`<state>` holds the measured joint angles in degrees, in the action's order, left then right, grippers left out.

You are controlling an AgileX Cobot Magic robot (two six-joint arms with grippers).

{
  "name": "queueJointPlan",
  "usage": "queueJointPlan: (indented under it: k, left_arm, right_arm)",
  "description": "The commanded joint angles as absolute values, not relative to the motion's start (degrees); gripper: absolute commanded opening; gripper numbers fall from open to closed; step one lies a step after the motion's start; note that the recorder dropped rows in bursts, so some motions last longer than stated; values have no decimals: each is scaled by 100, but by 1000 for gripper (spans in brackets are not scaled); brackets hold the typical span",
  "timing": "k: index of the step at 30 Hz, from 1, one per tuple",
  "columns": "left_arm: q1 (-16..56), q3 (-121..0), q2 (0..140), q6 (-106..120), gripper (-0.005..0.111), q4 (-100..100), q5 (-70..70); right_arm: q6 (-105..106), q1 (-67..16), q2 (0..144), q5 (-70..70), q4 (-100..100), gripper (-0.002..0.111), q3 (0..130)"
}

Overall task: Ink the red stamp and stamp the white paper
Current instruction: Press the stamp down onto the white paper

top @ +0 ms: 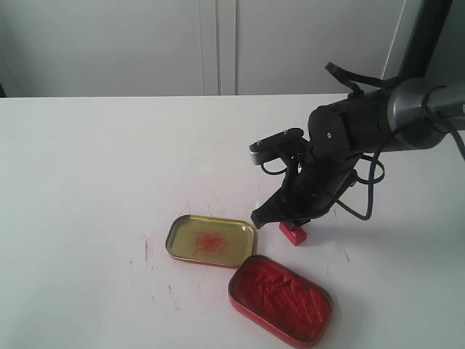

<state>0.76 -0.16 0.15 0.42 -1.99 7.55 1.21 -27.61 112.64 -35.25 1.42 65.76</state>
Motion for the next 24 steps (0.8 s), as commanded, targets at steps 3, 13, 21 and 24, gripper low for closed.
queueJointPlan:
  k: [3, 13, 21, 24]
  left_arm:
    - [66, 0, 0, 46, 0, -180, 757]
    - [66, 0, 0, 46, 0, -180, 757]
    - [66, 0, 0, 46, 0, -180, 757]
    - [66, 0, 0, 46, 0, -180, 757]
  right_arm:
    - [125, -2737, 12151, -3612, 154, 0, 6265]
    - [114, -2737, 12151, -3612, 162, 0, 6265]
    - [125, -2737, 12151, -3515, 128, 0, 6265]
    - [125, -2737, 12108, -3515, 128, 0, 6265]
